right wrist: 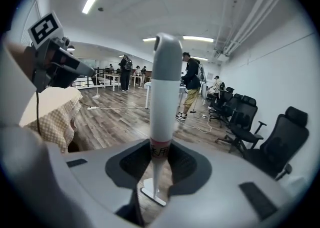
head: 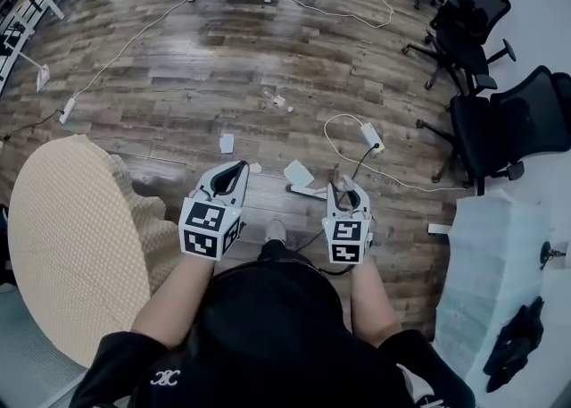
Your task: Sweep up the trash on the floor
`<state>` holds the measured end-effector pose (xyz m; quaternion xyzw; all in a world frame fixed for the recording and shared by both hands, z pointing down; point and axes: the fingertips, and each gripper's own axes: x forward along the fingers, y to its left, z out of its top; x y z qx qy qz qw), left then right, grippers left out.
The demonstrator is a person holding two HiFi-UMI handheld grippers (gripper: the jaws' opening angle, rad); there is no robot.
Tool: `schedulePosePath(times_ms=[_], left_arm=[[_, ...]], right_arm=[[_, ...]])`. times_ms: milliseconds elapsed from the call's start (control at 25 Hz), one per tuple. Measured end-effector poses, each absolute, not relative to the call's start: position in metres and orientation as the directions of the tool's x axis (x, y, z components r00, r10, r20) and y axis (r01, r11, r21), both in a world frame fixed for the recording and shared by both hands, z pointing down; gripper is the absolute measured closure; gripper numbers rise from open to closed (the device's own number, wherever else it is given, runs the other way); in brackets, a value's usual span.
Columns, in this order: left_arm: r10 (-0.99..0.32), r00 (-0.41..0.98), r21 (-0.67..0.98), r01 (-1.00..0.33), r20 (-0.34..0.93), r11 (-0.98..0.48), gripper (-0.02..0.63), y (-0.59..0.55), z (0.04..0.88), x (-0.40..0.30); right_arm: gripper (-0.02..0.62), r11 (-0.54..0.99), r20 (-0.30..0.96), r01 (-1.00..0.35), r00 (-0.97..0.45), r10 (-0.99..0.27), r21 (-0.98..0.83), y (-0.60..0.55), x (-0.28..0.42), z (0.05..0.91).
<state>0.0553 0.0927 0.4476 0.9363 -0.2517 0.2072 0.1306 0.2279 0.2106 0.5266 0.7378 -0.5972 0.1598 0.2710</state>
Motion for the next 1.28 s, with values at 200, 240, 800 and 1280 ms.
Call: schedulePosePath(times_ms=[200, 240, 800, 1280], left_arm=[[-0.427, 0.763, 0.137, -0.549, 0.485, -0.825, 0.611, 0.082, 0.46, 0.076], [-0.424, 0.761, 0.133, -0.547, 0.492, -0.827, 0.611, 0.082, 0.463, 0.079], [-0.45, 0.724, 0.153, -0.599, 0.522, -0.786, 0.611, 0.025, 0.48, 0.065], [-0.489, 0.709, 0.196, -0.648, 0.507, -0.736, 0.611, -0.073, 0.489, 0.034]], right_arm=[[0.485, -0.079, 0.603, -0.975, 0.192, -0.774, 0.209, 0.202, 0.26, 0.549], [0.485, -0.063, 0.61, -0.975, 0.183, -0.771, 0.214, 0.199, 0.265, 0.554], [0.483, 0.202, 0.632, -0.95, -0.008, -0.775, 0.236, 0.105, 0.229, 0.583], [0.483, 0.39, 0.677, -0.884, -0.124, -0.726, 0.256, -0.027, 0.177, 0.604]])
